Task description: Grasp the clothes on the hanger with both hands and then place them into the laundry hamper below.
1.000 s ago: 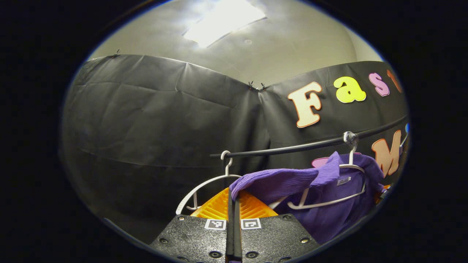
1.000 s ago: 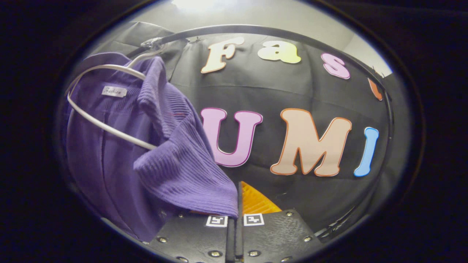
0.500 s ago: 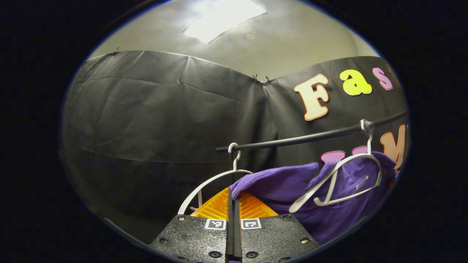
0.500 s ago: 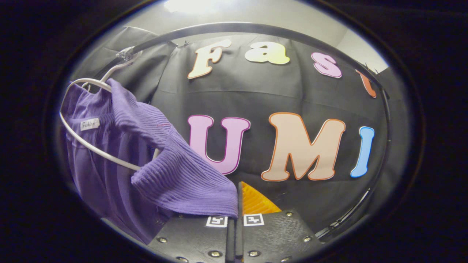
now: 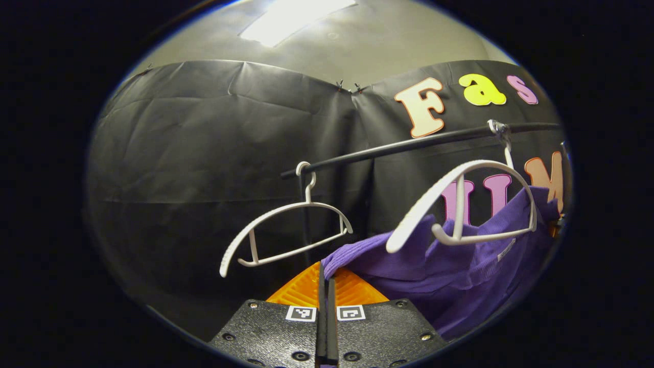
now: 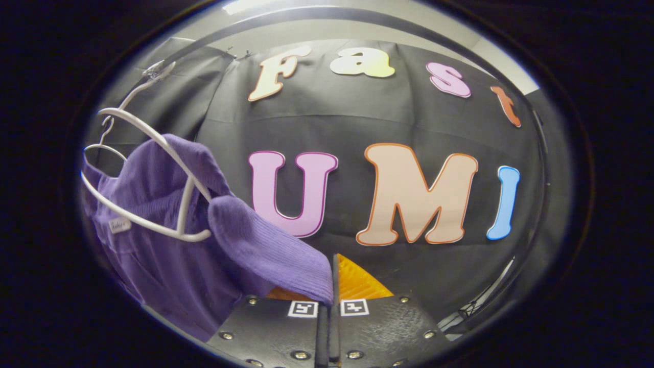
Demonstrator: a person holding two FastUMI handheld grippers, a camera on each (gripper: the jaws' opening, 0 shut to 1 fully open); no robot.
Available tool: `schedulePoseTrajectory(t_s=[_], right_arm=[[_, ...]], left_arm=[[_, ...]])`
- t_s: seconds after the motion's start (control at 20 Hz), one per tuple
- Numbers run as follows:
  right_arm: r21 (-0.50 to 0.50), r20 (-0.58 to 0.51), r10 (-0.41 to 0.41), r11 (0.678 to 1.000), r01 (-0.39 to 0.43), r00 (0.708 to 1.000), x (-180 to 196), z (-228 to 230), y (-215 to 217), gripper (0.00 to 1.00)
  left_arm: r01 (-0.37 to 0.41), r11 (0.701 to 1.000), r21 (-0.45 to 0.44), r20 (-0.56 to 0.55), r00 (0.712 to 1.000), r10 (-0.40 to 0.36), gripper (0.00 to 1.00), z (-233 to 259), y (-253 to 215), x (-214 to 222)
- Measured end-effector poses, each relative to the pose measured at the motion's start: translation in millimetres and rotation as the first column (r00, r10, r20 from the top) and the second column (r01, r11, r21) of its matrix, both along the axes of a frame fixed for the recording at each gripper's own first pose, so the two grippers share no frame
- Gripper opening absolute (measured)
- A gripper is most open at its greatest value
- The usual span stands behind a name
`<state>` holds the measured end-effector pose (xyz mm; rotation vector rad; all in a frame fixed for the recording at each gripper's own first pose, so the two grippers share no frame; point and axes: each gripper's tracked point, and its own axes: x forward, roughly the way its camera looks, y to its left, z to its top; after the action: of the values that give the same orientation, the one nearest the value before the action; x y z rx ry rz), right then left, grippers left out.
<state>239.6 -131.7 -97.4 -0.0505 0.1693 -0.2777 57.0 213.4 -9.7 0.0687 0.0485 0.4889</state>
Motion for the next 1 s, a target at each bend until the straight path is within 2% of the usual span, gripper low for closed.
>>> schedulePoseTrajectory(t_s=[0.3,1.0], right_arm=[[-0.027,-0.053,0.013,1.000,-0.014,0.999,-2,-26,-3,0.02],[0.024,-0.129,0.014,1.000,-0.011,0.991,-19,-70,3,0.02]], left_arm=[[0.013,1.000,-0.016,-0.058,0.998,-0.013,0.01,-32,-13,0],[0.030,0.998,-0.051,-0.134,0.990,-0.037,0.00,-71,-28,-4]])
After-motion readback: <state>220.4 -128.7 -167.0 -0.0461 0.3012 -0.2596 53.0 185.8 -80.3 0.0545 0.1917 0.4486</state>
